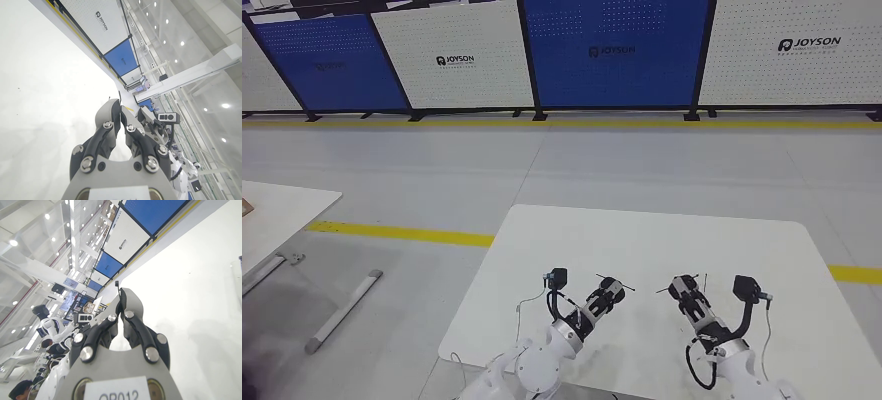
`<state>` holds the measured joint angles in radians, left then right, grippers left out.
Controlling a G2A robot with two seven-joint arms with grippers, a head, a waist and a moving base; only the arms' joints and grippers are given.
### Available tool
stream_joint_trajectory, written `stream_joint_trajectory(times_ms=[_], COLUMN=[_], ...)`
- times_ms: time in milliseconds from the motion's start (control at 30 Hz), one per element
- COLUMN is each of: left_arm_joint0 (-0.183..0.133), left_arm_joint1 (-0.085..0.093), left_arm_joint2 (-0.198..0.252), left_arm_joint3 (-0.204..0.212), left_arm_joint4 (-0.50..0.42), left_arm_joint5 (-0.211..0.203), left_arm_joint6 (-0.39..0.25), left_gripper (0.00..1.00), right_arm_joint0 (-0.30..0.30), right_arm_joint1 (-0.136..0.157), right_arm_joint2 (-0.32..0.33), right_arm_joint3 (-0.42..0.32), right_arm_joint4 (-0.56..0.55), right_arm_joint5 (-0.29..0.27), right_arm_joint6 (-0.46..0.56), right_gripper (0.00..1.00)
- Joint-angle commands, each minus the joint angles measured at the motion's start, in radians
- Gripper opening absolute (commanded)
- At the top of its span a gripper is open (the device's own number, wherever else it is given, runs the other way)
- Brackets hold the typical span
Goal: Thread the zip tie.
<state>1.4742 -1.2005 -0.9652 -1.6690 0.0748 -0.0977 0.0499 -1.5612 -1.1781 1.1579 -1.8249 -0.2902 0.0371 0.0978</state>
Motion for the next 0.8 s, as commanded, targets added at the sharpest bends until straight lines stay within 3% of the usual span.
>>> stream_joint_trajectory(times_ms=[0,367,600,767], left_arm_joint0=[0.000,0.000,0.000,0.000], left_arm_joint1=[0.000,0.000,0.000,0.000], left_arm_joint2=[0.000,0.000,0.000,0.000], left_arm_joint3=[0.000,0.000,0.000,0.000], left_arm_joint4=[0.000,0.000,0.000,0.000], left_arm_joint5=[0.000,0.000,0.000,0.000], left_arm_joint6=[0.000,0.000,0.000,0.000], left_gripper=[0.00,0.00,0.00,0.00], right_arm_joint0=[0.001,0.003,-0.037,-0.040], right_arm_joint1=[-0.004,-0.007,-0.018,-0.033], right_arm_joint2=[-0.015,-0.026,-0.046,-0.107], right_arm_joint3=[0.014,0.023,0.034,0.058], right_arm_joint4=[-0.005,-0.008,-0.078,-0.135], right_arm_joint5=[-0.007,-0.006,-0.112,-0.102], right_arm_joint6=[-0.014,-0.026,-0.222,-0.271], right_gripper=[0.00,0.00,0.00,0.00])
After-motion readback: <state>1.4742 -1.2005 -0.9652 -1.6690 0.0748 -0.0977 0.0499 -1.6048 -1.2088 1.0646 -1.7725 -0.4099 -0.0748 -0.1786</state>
